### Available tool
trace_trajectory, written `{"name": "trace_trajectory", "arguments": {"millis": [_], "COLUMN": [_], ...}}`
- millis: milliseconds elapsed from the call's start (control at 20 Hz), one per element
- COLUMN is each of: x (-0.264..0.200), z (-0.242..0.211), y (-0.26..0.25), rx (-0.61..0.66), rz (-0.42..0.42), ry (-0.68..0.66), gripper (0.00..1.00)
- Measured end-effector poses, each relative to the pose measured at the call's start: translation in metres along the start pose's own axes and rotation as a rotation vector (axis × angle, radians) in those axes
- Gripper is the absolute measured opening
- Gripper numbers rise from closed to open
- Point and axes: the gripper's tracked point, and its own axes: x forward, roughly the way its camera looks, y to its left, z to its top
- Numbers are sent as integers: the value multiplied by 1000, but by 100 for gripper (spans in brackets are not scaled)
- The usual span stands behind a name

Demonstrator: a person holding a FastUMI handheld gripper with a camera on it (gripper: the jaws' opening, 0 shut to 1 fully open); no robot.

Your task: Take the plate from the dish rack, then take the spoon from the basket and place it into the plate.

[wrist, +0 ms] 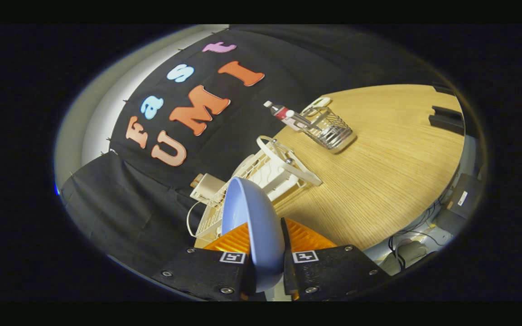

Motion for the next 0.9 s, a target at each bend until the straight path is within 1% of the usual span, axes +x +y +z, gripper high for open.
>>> {"name": "trace_trajectory", "arguments": {"millis": [300,450,600,650,750,800,850,900], "x": [12,22,35,35,34,32,32,30], "z": [-20,-37,-50,-48,-44,-39,-33,-25], "y": [-11,-19,-29,-26,-24,-25,-26,-28], "rx": [72,98,113,120,73,36,-7,-50], "rz": [13,-14,-74,-64,-65,-79,-94,-110], "ry": [53,97,141,137,127,114,96,72], "gripper": [23,23,24,25,28,36,41,57]}}
